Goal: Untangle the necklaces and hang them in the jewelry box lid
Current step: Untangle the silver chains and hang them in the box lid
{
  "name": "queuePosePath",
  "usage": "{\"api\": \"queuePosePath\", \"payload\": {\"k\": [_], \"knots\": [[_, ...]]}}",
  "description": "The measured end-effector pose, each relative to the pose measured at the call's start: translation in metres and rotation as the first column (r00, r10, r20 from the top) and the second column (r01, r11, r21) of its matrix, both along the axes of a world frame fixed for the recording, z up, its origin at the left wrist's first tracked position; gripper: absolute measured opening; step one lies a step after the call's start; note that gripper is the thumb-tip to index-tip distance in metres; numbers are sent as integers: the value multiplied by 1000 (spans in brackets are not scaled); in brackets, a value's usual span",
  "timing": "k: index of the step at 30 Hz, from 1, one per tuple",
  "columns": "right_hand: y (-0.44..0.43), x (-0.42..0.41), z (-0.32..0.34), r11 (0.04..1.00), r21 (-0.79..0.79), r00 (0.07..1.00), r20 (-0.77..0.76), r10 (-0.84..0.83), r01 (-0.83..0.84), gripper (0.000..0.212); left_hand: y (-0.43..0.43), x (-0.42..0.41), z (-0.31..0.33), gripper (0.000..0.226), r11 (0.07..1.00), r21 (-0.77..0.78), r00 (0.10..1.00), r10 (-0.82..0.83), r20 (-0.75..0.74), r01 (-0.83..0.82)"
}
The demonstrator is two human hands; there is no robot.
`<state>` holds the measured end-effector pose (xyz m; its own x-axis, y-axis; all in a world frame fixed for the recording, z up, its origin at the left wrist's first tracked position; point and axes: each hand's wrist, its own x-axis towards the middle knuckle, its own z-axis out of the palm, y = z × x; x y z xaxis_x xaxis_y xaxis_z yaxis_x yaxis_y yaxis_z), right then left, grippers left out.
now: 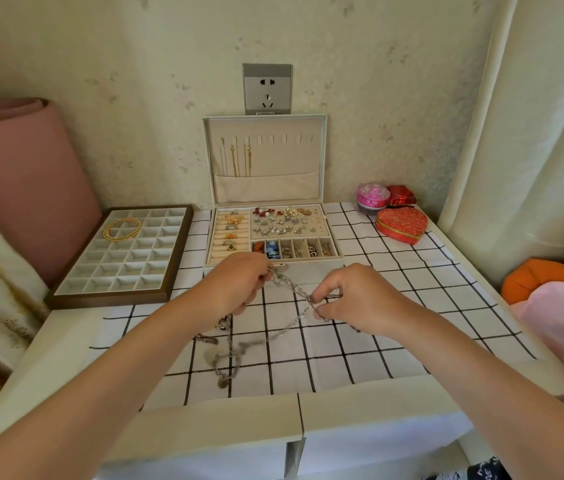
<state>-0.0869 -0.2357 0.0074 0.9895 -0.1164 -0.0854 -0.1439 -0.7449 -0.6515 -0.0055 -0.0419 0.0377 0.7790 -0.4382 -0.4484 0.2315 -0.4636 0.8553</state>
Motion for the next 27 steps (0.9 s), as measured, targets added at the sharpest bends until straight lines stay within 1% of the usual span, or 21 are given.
{"api": "queuePosePath", "payload": {"k": [2, 4, 7, 8, 10, 11, 12, 13, 15, 18, 21, 22, 24, 25, 26, 27], "knots": [[-1, 2, -3, 1000, 5, 1000, -4, 2, -2, 22, 0, 2, 5, 28, 998, -64, 999, 14, -31, -16], [-2, 3, -5, 1000, 26, 1000, 0, 15, -15, 29, 3, 3, 5, 25, 982, -191, 1000, 2, -30, -7], [-2, 4, -4, 997, 72, 999, -24, 30, -28, 30, 7, 4, 3, 30, 954, -293, 997, -50, 54, 64], [-1, 4, -2, 991, 126, 998, -46, 50, -44, 29, 7, 4, 3, 31, 946, -313, 994, -59, 89, 84], [1, 3, 0, 952, 290, 986, -101, 134, -100, 32, 6, 4, 3, 29, 941, -329, 989, -38, 142, 83], [2, 2, 0, 923, 365, 974, -131, 185, -127, 36, 7, 5, 2, 27, 949, -308, 983, -10, 184, 67], [3, 1, 1, 904, 400, 960, -158, 231, -151, 39, 8, 6, 1, 26, 960, -277, 972, 24, 235, 43], [3, 1, 1, 901, 396, 948, -178, 265, -177, 40, 9, 8, 1, 25, 966, -257, 958, 60, 279, 15], [3, 0, 2, 919, 340, 935, -217, 282, -198, 37, 12, 10, 2, 26, 961, -274, 939, 133, 316, -44], [1, -1, 5, 935, 305, 929, -260, 264, -180, 18, 12, 7, 8, 27, 944, -309, 900, 233, 369, -117], [-1, -1, 5, 948, 260, 926, -279, 255, -183, 14, 13, 6, 8, 24, 922, -326, 871, 328, 366, -210], [-1, -1, 6, 954, 239, 929, -276, 245, -180, 14, 14, 8, 5, 24, 927, -301, 858, 332, 391, -221], [-3, 0, 7, 970, 171, 938, -270, 216, -174, 15, 17, 14, -2, 27, 954, -200, 810, 295, 507, -222], [-5, 0, 6, 977, 127, 940, -274, 201, -172, 17, 17, 17, -6, 28, 975, -97, 780, 218, 586, -199], [-7, 1, 6, 981, 84, 940, -284, 190, -173, 20, 18, 19, -10, 29, 984, 56, 744, 89, 663, -167], [-8, 1, 5, 983, 52, 939, -291, 184, -176, 25, 19, 19, -13, 29, 964, 228, 703, -67, 708, -139]]}}
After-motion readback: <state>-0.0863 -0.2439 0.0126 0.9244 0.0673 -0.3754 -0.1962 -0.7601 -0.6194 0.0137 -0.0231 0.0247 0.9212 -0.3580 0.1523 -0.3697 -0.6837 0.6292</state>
